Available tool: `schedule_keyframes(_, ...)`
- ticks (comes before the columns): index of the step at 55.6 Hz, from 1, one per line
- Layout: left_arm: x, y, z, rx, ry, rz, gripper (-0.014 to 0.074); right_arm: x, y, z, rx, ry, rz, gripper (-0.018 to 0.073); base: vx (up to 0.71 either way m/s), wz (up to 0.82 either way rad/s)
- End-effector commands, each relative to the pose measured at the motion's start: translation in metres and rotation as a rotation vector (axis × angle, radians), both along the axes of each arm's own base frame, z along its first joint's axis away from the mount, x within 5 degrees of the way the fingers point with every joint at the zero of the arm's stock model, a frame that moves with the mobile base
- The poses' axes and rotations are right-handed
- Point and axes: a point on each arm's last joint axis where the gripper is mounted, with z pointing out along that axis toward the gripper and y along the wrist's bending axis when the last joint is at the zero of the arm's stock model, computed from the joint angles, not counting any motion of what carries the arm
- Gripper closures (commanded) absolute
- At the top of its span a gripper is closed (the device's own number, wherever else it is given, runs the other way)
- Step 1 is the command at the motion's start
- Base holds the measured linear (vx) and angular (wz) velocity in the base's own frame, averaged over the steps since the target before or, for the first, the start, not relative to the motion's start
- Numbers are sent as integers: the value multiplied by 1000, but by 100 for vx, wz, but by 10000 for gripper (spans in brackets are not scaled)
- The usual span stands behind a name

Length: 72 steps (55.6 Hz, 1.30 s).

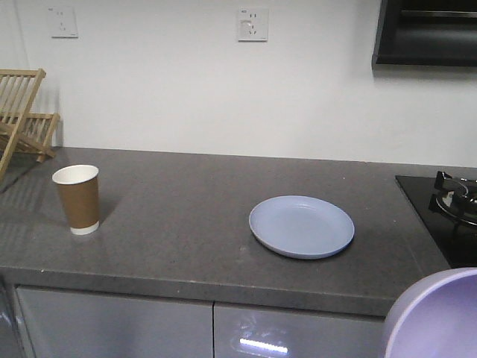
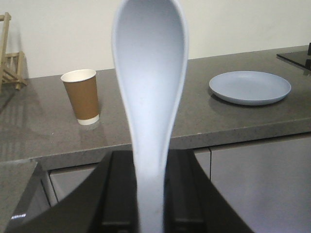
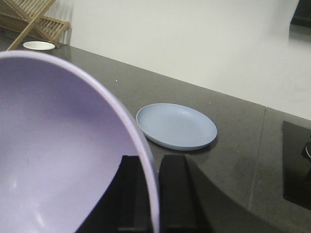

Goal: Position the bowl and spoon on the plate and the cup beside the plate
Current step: 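Drive the base, holding spoon and bowl, to the pale blue plate, then lower the lavender bowl onto the plate and open the right gripper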

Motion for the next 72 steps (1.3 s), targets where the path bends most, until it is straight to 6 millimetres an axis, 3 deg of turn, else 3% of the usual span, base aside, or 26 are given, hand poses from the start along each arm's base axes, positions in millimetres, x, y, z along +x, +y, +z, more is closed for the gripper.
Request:
schedule_keyframes(1, 0, 0, 15, -37, -84, 5, 596, 1, -2, 14, 37, -84, -31, 568, 33, -15)
schedule_keyframes(72, 0, 0, 15, -37, -84, 5, 596, 1, -2, 14, 37, -83, -30, 568, 27, -11)
